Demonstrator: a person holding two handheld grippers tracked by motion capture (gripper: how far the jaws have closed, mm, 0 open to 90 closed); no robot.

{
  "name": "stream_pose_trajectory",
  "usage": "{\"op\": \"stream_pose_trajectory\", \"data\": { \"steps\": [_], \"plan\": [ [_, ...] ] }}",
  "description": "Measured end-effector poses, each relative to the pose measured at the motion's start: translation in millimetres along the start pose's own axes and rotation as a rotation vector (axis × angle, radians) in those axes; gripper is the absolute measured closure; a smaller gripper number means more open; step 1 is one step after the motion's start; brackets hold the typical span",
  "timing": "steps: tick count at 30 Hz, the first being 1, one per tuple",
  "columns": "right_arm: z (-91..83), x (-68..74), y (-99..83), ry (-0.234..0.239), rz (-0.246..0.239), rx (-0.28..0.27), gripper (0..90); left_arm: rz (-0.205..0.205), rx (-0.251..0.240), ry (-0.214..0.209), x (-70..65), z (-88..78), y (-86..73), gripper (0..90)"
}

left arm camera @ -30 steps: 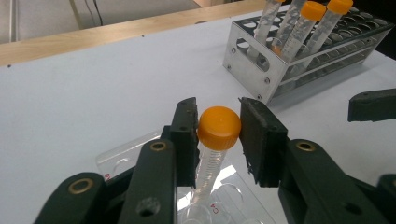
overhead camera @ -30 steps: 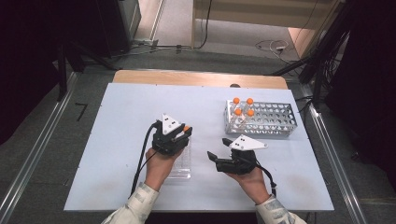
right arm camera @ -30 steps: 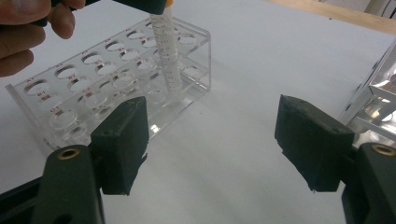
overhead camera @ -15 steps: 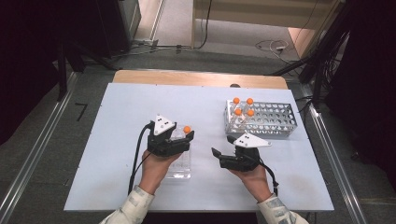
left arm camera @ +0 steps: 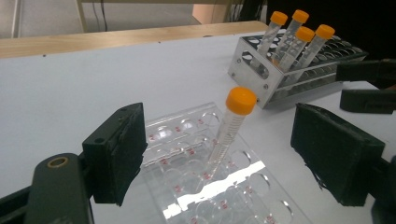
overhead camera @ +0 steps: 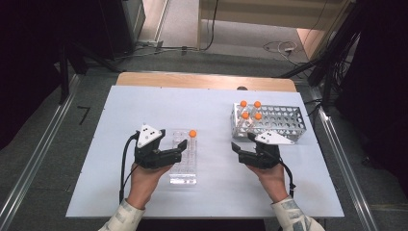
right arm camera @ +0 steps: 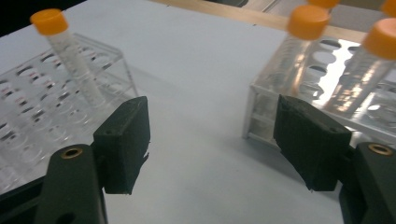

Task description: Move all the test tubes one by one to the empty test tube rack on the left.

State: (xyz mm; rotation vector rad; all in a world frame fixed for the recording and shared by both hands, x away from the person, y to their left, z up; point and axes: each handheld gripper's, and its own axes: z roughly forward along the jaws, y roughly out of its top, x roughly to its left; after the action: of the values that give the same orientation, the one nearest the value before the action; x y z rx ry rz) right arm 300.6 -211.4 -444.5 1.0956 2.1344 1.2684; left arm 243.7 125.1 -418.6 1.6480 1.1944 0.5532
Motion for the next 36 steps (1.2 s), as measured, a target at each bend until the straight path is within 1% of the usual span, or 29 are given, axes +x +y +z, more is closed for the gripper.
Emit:
{"op": "stream_pose_trajectory", "data": {
  "steps": [3,7,10,15,19,22,27,33,36],
  "plan": [
    [-3.9,-11.3,1.7,-0.035,0.019,-0.014,26.8,-0.006,0.002,0.015,5.5,-3.5,-4.0,17.0],
    [-5.0,-25.6,2.7,-0.092,0.049,-0.014,27.8,-0.019,0.012,0.032,10.8,-3.8,-9.2,16.4],
    [-4.3,-33.7,3.3,-0.136,0.056,-0.016,29.4,-0.020,0.015,0.038,12.9,-3.9,-11.2,16.2],
    [-0.6,-45.0,6.5,-0.179,0.066,-0.039,34.3,-0.022,0.015,0.039,13.6,-3.3,-12.0,16.2],
    [7.0,-51.4,7.8,-0.191,0.065,-0.040,40.7,-0.019,0.015,0.037,13.7,-2.9,-12.0,16.1],
    [13.8,-54.0,6.9,-0.192,0.061,-0.027,45.2,-0.022,0.016,0.042,14.4,-3.0,-11.9,16.1],
    [21.4,-57.1,8.1,-0.199,0.058,-0.036,54.5,-0.025,0.015,0.044,15.6,-3.2,-12.1,16.1],
    [29.8,-61.1,7.7,-0.193,0.062,-0.030,59.8,-0.028,0.019,0.045,16.3,-2.5,-12.7,16.1],
    [32.4,-61.9,7.7,-0.193,0.061,-0.036,62.9,-0.025,0.022,0.043,16.4,-1.9,-13.1,16.1]
  ]
}}
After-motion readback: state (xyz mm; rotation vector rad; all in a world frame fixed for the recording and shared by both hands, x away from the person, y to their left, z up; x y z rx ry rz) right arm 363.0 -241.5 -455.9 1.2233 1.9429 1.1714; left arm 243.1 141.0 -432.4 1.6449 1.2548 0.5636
